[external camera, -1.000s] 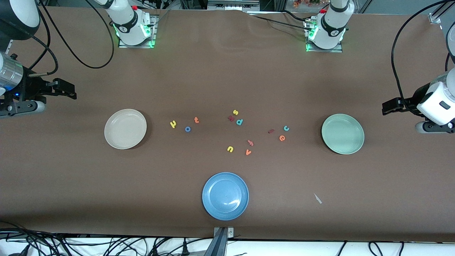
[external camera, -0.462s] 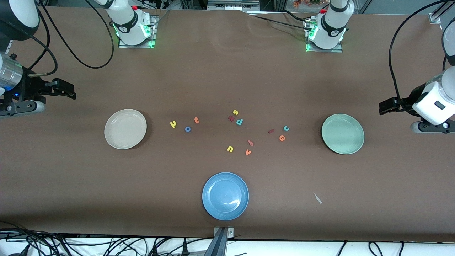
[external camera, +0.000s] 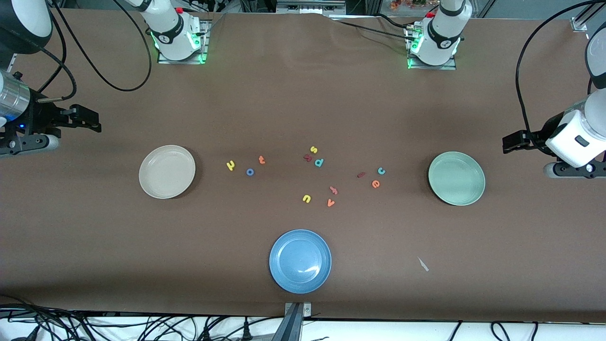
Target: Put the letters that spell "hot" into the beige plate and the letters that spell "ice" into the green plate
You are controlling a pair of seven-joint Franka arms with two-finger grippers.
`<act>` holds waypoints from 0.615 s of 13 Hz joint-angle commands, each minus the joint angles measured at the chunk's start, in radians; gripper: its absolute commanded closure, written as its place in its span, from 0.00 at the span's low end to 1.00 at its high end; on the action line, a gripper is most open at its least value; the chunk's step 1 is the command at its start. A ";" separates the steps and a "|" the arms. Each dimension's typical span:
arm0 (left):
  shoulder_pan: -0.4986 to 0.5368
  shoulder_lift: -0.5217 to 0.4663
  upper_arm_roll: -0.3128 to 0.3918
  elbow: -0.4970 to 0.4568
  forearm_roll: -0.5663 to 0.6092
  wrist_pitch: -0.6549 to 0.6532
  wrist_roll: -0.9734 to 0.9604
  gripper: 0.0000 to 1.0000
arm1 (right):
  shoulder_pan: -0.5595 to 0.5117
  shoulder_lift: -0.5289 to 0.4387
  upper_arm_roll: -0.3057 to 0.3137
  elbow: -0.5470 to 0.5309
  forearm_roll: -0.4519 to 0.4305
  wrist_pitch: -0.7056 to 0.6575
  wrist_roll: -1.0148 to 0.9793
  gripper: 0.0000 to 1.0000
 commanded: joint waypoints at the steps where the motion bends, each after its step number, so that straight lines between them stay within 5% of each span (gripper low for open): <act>1: -0.001 -0.001 0.007 0.000 -0.030 0.003 0.001 0.00 | -0.006 -0.007 0.002 -0.003 0.005 0.000 -0.016 0.00; 8: 0.000 -0.001 0.007 0.000 -0.030 0.003 0.002 0.00 | -0.006 -0.007 0.002 -0.003 0.020 0.002 -0.015 0.00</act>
